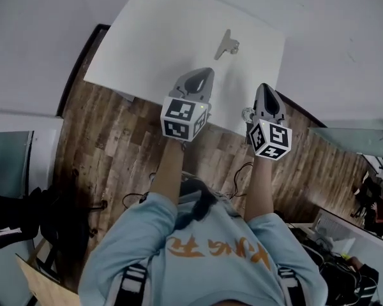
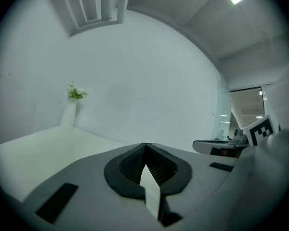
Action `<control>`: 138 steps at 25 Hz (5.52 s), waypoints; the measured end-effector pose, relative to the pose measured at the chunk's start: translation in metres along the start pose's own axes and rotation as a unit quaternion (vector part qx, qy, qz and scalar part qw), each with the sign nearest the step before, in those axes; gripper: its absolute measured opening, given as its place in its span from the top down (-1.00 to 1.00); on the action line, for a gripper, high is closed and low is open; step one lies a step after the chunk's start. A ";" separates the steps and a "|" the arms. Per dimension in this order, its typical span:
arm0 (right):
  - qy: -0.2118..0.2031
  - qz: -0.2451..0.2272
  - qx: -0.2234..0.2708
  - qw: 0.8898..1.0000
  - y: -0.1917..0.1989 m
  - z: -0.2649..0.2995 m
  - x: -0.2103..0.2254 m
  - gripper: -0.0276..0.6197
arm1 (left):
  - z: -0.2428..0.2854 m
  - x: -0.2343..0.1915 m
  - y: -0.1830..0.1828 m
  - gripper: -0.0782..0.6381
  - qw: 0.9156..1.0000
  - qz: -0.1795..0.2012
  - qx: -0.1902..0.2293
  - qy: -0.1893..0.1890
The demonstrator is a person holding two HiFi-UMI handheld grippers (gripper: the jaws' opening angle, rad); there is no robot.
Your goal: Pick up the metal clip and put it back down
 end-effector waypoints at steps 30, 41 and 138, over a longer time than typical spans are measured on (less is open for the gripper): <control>-0.029 0.061 -0.066 0.996 0.034 0.119 0.058 0.88 | 0.117 -0.055 0.033 0.73 0.985 0.001 -0.160 -0.058; -0.111 0.039 -0.110 0.987 0.052 0.185 0.059 0.87 | 0.131 -0.061 0.035 0.73 0.982 0.002 -0.172 -0.078; -0.049 -0.079 -0.020 0.995 -0.067 0.147 -0.032 0.84 | 0.044 -0.109 -0.060 0.73 0.991 0.043 -0.011 -0.126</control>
Point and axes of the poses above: the fingertips, and each gripper's own axes: z forward along the fingers, x to its right, y out of its underside, the point moved 10 cm from there along -z, backward along the fingers, and after that the axes turned 3 degrees about -x, right-handed, at the moved point
